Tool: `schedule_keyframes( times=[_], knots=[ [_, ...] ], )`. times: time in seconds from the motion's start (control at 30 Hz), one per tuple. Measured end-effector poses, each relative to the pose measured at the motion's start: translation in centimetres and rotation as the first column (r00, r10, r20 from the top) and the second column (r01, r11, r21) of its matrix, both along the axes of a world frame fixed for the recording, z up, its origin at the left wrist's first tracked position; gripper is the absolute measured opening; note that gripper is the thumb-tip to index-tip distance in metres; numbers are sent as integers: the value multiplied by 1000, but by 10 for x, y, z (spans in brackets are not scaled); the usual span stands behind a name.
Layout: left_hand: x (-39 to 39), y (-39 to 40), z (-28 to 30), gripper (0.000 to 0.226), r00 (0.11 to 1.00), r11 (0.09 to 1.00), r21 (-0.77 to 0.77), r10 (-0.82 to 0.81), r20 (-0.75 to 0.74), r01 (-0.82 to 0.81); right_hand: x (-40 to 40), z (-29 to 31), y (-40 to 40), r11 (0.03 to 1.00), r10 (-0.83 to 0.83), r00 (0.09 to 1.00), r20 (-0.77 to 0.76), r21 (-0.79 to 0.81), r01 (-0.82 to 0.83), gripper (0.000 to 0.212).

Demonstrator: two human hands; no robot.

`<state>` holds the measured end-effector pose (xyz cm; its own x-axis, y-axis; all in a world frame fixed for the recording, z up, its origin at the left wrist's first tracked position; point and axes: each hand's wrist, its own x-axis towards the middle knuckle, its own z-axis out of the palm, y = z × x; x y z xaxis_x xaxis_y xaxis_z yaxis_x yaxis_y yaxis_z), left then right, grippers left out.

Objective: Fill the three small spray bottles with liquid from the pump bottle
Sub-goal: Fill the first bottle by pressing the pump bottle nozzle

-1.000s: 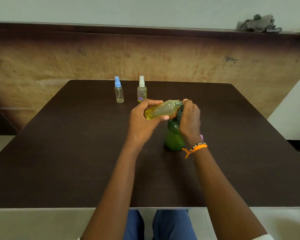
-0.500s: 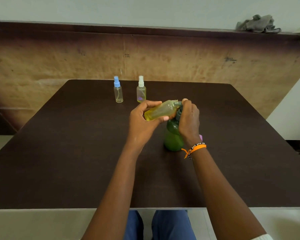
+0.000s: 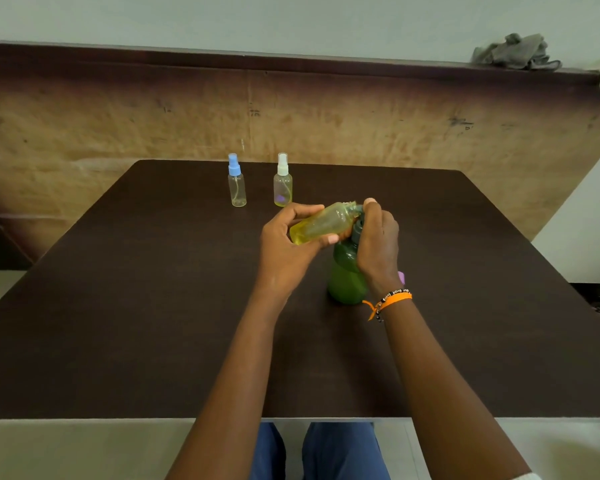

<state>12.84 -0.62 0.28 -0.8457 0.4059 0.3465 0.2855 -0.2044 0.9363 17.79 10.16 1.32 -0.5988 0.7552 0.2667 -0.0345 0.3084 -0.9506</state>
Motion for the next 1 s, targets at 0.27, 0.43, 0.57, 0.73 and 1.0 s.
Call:
schedule_keyframes(
  times=[0.27, 0.43, 0.57, 0.73, 1.0],
  knots=[
    [0, -1, 3, 41, 1000, 1000, 0, -8, -8, 8, 2, 2, 0, 1000, 10, 1000, 25, 8, -10, 64],
    [-1, -1, 2, 40, 1000, 1000, -14, -3, -12, 3, 1, 4, -1, 1000, -13, 1000, -8, -8, 13, 59],
    [-1, 0, 5, 40, 1000, 1000, 0, -12, -10, 12, 3, 1, -2, 1000, -23, 999, 47, 11, 22, 64],
    [-3, 0, 4, 41, 1000, 1000, -21, -4, -28, 4, 5, 7, -3, 998, -49, 998, 49, -24, 51, 56],
    [0, 2, 3, 40, 1000, 1000, -12, -10, -5, 10, 5, 5, -3, 998, -61, 997, 57, 10, 61, 62]
  ],
)
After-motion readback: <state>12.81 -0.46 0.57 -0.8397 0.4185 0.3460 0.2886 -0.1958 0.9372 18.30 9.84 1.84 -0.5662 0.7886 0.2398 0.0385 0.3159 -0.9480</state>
